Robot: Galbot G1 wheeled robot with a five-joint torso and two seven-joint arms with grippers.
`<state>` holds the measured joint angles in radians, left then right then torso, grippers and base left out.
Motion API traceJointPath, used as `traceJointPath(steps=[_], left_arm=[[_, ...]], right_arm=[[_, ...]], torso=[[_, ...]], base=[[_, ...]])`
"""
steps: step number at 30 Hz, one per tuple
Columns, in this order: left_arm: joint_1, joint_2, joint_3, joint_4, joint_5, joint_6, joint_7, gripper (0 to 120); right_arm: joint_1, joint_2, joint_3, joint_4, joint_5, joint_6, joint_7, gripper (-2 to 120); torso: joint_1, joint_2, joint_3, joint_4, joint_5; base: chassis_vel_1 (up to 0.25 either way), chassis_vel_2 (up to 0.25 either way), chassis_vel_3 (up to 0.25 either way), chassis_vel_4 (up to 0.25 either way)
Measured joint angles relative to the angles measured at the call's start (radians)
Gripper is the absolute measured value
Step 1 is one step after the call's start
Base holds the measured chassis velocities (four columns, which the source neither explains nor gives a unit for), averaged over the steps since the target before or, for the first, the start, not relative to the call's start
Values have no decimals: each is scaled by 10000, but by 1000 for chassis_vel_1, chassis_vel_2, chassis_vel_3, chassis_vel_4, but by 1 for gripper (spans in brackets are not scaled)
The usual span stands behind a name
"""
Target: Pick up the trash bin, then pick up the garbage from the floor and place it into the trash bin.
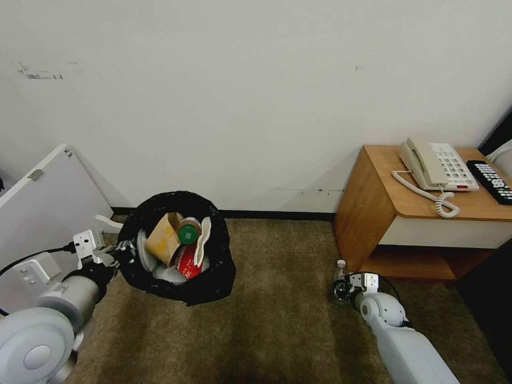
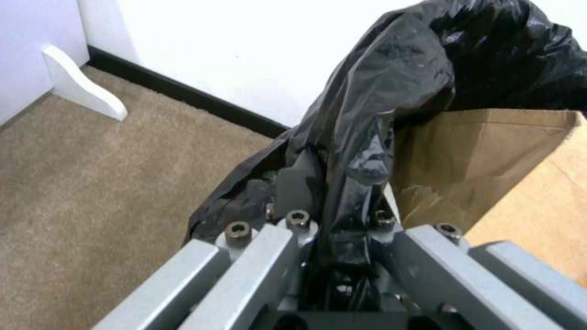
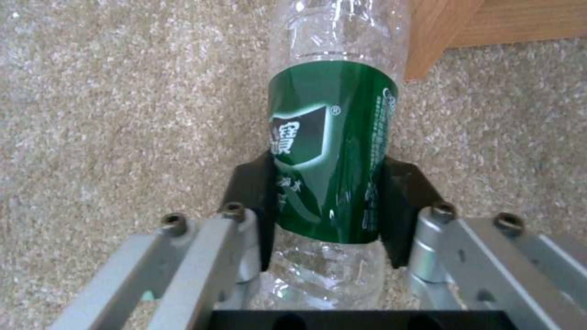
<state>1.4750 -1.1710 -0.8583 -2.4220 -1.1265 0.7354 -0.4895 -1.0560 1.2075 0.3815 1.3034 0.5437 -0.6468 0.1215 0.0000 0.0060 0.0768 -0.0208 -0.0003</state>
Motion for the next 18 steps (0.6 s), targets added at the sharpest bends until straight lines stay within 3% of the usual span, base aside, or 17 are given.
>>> traceJointPath(steps=[6,14,18], left_arm=[[34,4,16,3,31,0,7,1],[145,50,420,46,387,0,47,1],[256,124,807,141,677,0,104,1]], right_arm=[[-209,-146,-34,347,28,33,-17,26],[-939,-787,-171,2038,210,374,-262,26],[-1562,-1247,-274,3527,266,871,-520,26]], torso=[[1,0,1,2,7],[1,-1,1,0,6],[0,0,1,0,3]], base=[[0,0,0,0],[0,0,0,0],[0,0,0,0]])
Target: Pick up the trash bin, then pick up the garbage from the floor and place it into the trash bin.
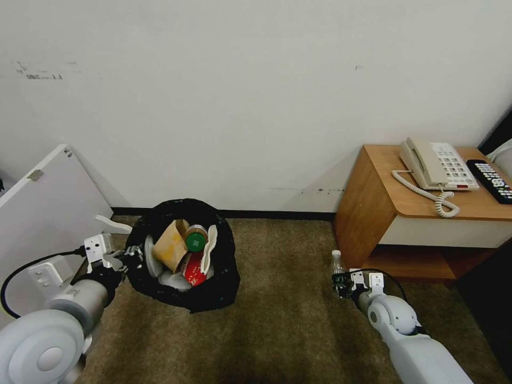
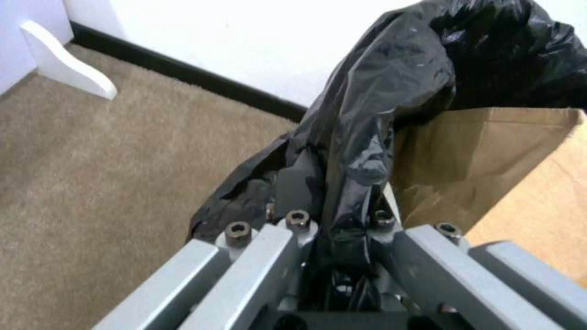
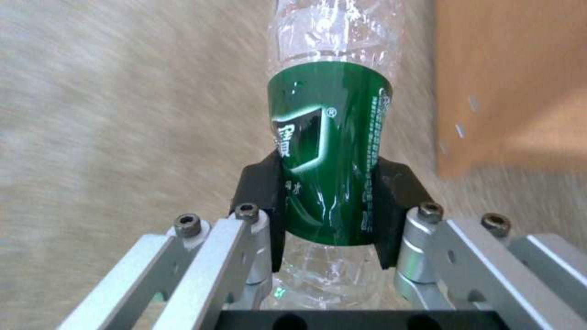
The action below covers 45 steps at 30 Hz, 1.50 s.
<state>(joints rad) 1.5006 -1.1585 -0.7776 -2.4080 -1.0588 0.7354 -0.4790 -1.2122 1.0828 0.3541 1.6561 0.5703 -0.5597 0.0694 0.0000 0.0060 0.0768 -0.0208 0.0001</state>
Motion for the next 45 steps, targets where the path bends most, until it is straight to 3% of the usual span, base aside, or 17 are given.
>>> traceJointPath(steps=[4,6,7,8,10,12,13,14,15,17,18,19,20,22,30,40,45], left_arm=[[64,22,178,50,90,0,22,1],[134,27,366,82,73,0,33,1],[134,27,366,82,73,0,33,1],[176,27,468,88,27,0,32,1],[191,27,505,87,11,-1,32,1],[267,47,725,87,-78,0,26,1],[267,47,725,87,-78,0,26,1],[309,70,902,69,-151,0,5,1],[309,70,902,69,-151,0,5,1],[335,80,1167,40,-192,0,-25,1],[335,80,1167,40,-192,0,-25,1],[335,79,1359,31,-194,0,-47,1],[335,79,1359,31,-194,0,-47,1],[333,70,1746,30,-143,-1,-70,1],[232,-50,2418,82,36,0,-85,1],[198,-59,2434,-19,-253,0,-85,1],[201,-97,2401,-152,-482,0,-86,1]], right_arm=[[-254,-181,-31,616,-46,836,-401,26],[-407,-331,-29,1099,-228,2364,-1510,26],[-407,-331,-29,1099,-228,2364,-1510,26],[-431,-384,-2,1284,-323,3300,-2244,26],[-433,-394,7,1352,-340,3590,-2461,26],[-409,-443,36,1647,-211,4696,-3305,26],[-409,-443,36,1647,-211,4696,-3305,26],[-335,-454,44,1766,-39,5461,-3935,26],[-335,-454,44,1766,-39,5461,-3935,26],[-199,-463,23,1865,291,6459,-5037,26],[-199,-463,23,1865,291,6459,-5037,26],[-87,-451,-35,1911,633,7058,-5855,26],[-87,-451,-35,1911,633,7058,-5855,26],[77,-384,-174,2027,1261,7702,-7063,26],[361,-81,-751,2237,1733,7949,-8397,26],[681,110,-1369,1941,1134,7981,-9276,23],[698,87,-1422,1714,221,8142,-9887,21]], torso=[[0,0,0,0,-1],[0,0,0,1,-1],[0,0,0,1,-1],[0,0,0,1,-1],[0,0,0,2,-1],[0,0,0,0,0],[0,0,0,0,0],[0,0,1,0,0],[0,0,1,0,0],[0,0,0,2,-1],[0,0,0,2,-1],[0,0,0,1,-1],[0,0,0,1,-1],[0,0,0,1,-1],[0,0,0,1,0],[0,0,0,1,-1],[0,0,0,1,-1]], base=[[0,0,0,0],[0,0,0,0],[0,0,0,0],[0,0,0,0],[0,0,0,0],[0,0,0,0],[0,0,0,0],[0,0,0,0],[0,0,0,0],[0,0,0,0],[0,0,0,0],[0,0,0,0],[0,0,0,0],[0,0,0,0],[0,0,0,0],[0,0,0,0],[0,0,0,0]])
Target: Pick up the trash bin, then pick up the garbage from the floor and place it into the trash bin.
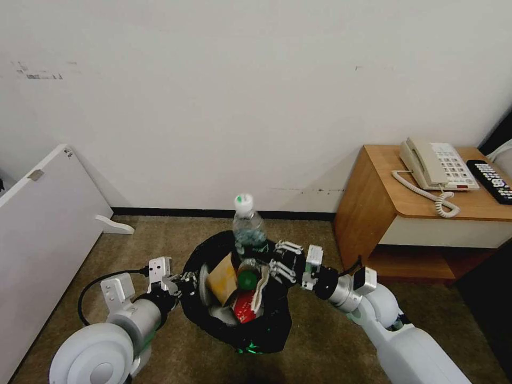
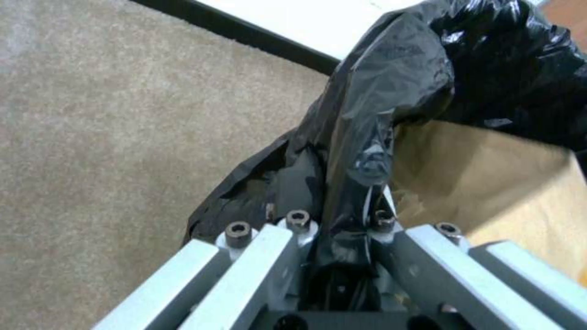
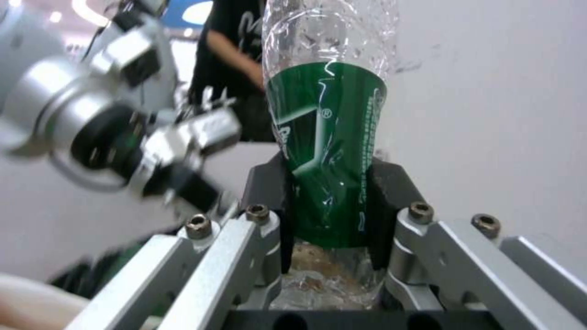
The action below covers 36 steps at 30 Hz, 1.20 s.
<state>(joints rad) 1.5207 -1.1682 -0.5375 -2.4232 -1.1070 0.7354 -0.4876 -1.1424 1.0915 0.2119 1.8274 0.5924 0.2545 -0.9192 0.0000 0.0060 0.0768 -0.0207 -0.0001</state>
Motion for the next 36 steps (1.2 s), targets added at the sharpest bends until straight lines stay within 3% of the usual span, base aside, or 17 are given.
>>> traceJointPath(steps=[14,22,25,31,36], left_arm=[[-82,101,-476,-135,-411,2,-4,1],[-46,103,-425,-187,-435,2,-1,1],[-44,88,-393,-199,-420,2,2,1],[-76,65,-280,-201,-402,2,62,1],[-67,47,-244,-201,-380,2,78,1]], right_arm=[[-251,-84,525,-333,-1077,320,-919,21],[-218,-31,535,-419,-1100,330,-811,21],[-208,-14,522,-441,-1096,365,-739,28],[-177,126,412,-521,-1091,495,-682,58],[-164,145,396,-485,-1074,496,-583,71]], torso=[[0,0,0,-1,0],[0,0,0,0,1],[0,0,0,0,0],[0,0,0,0,1],[-1,0,0,0,2]], base=[[0,0,0,0],[0,0,0,0],[0,0,0,0],[0,0,0,0],[0,0,0,0]])
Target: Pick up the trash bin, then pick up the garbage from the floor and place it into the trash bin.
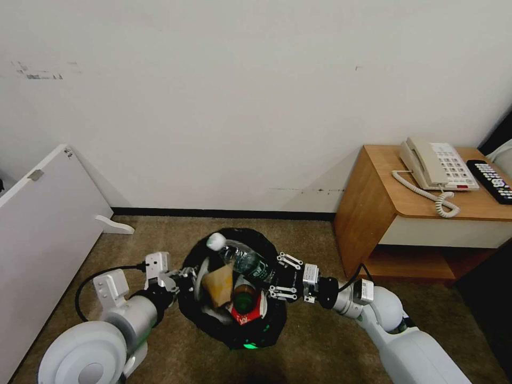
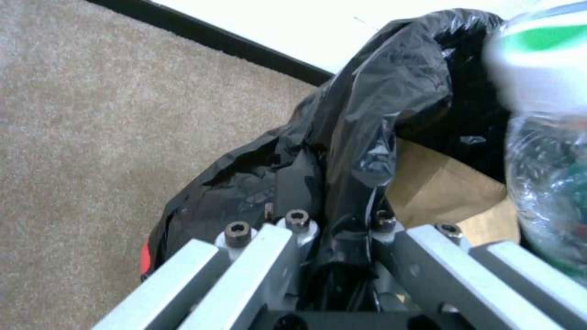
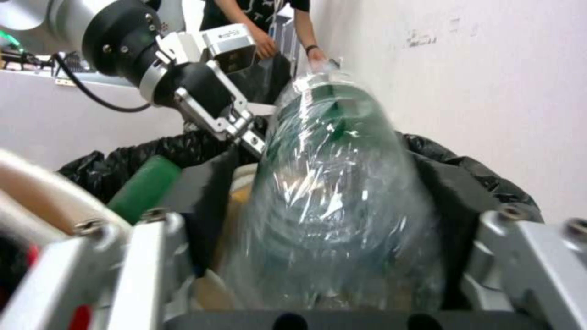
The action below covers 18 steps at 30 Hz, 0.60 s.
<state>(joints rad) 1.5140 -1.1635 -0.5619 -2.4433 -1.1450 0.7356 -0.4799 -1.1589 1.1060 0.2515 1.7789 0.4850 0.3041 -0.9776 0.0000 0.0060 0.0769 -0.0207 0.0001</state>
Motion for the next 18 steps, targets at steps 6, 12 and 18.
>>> traceJointPath(steps=[6,12,18], left_arm=[[18,-11,18,-10,46,0,31,1],[26,-26,-24,-15,54,0,44,1],[-5,-37,-179,47,50,-6,65,1]], right_arm=[[-5,0,-2,53,50,-21,16,94],[-12,-21,5,99,110,-34,-2,100],[-23,-14,56,274,511,-151,94,100]], torso=[[0,0,0,0,-1],[1,0,0,0,-2],[1,0,0,0,-2]], base=[[0,0,0,0],[0,0,0,0],[0,0,0,0]])
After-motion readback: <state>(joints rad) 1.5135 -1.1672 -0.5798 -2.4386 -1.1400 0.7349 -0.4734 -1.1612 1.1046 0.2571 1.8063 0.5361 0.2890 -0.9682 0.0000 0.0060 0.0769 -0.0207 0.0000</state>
